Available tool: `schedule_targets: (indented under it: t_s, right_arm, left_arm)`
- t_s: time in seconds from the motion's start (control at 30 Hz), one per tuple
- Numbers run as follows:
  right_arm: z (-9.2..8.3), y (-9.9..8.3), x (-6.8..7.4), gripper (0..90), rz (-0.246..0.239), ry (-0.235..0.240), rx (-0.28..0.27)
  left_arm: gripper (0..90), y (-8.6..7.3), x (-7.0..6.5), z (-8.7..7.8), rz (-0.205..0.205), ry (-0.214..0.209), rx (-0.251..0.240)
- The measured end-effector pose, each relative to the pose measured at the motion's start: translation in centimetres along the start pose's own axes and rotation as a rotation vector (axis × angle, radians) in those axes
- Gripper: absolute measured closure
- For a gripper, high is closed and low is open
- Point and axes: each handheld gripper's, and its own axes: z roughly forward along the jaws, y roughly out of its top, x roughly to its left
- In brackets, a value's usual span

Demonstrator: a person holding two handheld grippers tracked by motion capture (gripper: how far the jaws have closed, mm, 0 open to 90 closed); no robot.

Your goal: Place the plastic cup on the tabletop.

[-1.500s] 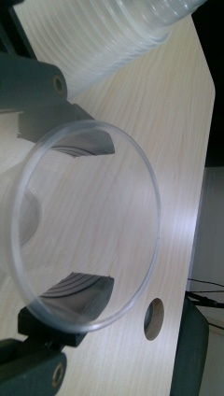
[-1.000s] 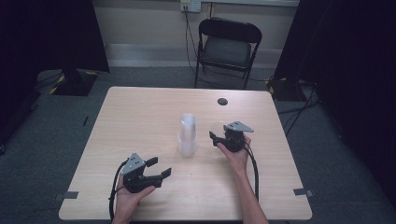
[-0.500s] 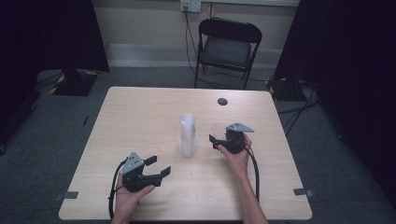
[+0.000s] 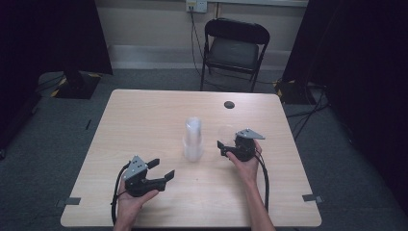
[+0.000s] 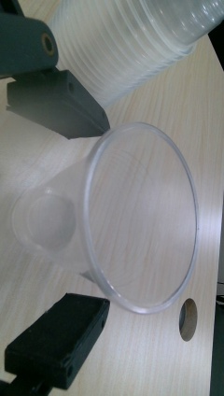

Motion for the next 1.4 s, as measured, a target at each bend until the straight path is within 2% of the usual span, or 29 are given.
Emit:
schedule_targets:
  t_s: [0.47,1.0,1.4]
  right_arm:
    - [-1.8,-0.7,0.2,13.9,0.02,0.002,0.004]
    - [-5.9,-1.7,0.6,14.4,0.028,-0.004,-0.02]
    - [-8.2,-2.6,2.2,14.5,0.026,0.002,-0.036]
  left_arm:
    - [22.4,0.0,0.3,-0.1,-0.013,0.012,-0.006]
    - [21.7,-0.2,0.8,-0.4,-0.029,0.04,0.002]
    - [20.2,-0.8,1.6,-1.0,-0.046,0.07,0.014]
